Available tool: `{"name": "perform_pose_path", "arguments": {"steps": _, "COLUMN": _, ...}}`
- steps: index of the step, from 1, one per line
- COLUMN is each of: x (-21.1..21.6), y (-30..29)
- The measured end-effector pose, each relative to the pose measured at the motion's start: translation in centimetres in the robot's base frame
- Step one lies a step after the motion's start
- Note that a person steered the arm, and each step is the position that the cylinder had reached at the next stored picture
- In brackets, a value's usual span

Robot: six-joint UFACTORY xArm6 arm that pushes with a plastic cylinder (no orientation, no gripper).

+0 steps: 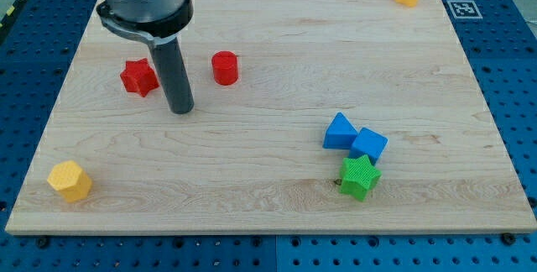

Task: Nudge the red star to the left center

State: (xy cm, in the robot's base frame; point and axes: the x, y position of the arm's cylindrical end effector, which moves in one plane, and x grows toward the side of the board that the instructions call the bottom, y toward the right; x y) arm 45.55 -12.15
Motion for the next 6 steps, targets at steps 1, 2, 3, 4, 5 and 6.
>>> {"name": "perform_pose_path", "arguments": {"steps": 1, "x": -1.3, "y": 0.0}}
{"name": "perform_pose_path", "arguments": {"steps": 2, "x": -2.0, "y": -1.0}}
{"name": "perform_pose_path", "arguments": {"steps": 3, "x": -2.6, "y": -3.1}}
{"name": "perform_pose_path", "arguments": {"steps": 4, "x": -3.3, "y": -5.1}}
{"name": "perform_pose_path", "arguments": {"steps": 5, "x": -4.0, "y": -6.9}}
{"name": "perform_pose_path", "arguments": {"steps": 6, "x": -4.3, "y": -8.3}}
